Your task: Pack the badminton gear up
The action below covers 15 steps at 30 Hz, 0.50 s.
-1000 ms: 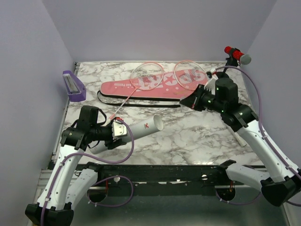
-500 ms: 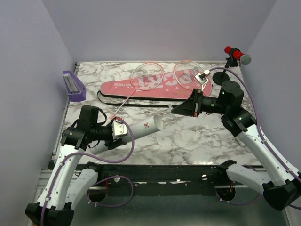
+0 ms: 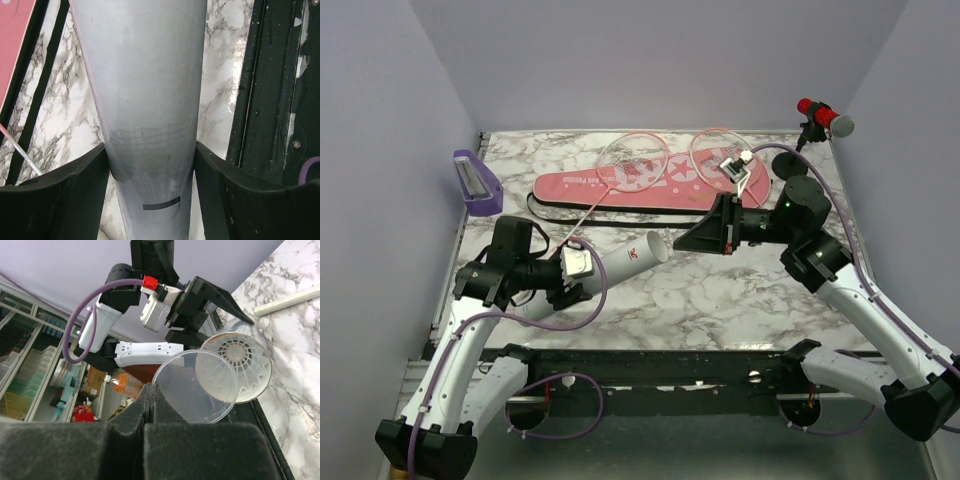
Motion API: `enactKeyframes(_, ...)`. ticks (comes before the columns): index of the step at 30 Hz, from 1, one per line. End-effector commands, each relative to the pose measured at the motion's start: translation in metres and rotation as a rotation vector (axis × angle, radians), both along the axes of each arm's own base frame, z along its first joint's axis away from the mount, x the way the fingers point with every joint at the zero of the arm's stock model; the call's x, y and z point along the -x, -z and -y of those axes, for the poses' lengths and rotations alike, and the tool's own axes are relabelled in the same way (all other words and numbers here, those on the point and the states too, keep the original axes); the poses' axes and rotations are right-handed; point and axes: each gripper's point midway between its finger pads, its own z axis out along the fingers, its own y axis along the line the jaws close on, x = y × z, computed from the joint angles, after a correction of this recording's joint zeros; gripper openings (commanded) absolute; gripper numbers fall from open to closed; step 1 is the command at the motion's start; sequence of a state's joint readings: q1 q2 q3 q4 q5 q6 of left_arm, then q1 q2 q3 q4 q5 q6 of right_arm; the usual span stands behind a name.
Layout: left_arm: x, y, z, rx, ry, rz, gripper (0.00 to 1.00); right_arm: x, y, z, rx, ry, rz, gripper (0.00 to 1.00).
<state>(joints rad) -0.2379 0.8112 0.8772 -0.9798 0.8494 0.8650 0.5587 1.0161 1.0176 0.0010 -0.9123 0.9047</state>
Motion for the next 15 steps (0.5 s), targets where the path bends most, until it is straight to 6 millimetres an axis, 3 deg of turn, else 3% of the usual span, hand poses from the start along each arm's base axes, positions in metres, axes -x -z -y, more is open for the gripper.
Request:
enactKeyframes(1,-0.008,-0.026,0.008,0.053,0.016,0.063,0.69,-0.001,0.013,-0.012,0.025,-0.005,-0.01,0.0)
enactKeyframes(15,0.001,-0.024,0.006,0.042,0.036,0.067,0.7,-0.015,0.03,-0.022,0.075,0.025,-0.021,0.0)
